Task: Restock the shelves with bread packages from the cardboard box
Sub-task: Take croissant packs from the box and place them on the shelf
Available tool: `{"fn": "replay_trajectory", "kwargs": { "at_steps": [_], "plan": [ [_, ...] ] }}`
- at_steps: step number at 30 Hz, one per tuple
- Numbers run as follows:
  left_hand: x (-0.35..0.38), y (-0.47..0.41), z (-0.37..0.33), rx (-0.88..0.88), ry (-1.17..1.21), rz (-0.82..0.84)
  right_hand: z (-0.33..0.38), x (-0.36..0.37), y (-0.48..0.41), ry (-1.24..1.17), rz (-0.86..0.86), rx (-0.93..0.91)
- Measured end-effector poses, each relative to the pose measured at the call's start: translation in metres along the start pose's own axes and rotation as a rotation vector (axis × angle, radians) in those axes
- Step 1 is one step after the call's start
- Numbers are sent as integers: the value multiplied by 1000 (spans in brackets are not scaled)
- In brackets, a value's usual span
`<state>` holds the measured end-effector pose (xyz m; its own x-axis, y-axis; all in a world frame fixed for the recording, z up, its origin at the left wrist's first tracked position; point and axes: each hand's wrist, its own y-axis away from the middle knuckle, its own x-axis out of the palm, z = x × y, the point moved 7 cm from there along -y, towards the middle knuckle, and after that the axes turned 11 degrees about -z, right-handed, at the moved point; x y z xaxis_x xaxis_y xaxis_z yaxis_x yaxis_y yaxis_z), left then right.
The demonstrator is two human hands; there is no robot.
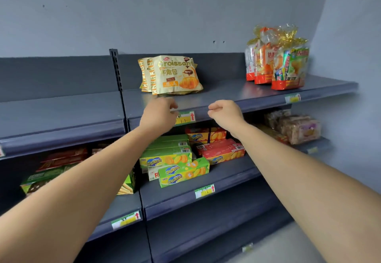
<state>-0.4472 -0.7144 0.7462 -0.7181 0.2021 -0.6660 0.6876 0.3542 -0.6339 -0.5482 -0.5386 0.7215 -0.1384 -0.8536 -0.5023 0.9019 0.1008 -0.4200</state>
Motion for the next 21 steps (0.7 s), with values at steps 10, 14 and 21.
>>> {"fn": "replay_trajectory", "kwargs": {
  "at_steps": [10,14,21],
  "plan": [
    [0,123,-43,138,35,123,-50,-78,132,126,-52,151],
    [5,178,-70,164,70,178,-78,-111,189,174,-36,190],
    [33,287,-119,164,185,335,-147,-170,293,191,-54,321]
  ]
}}
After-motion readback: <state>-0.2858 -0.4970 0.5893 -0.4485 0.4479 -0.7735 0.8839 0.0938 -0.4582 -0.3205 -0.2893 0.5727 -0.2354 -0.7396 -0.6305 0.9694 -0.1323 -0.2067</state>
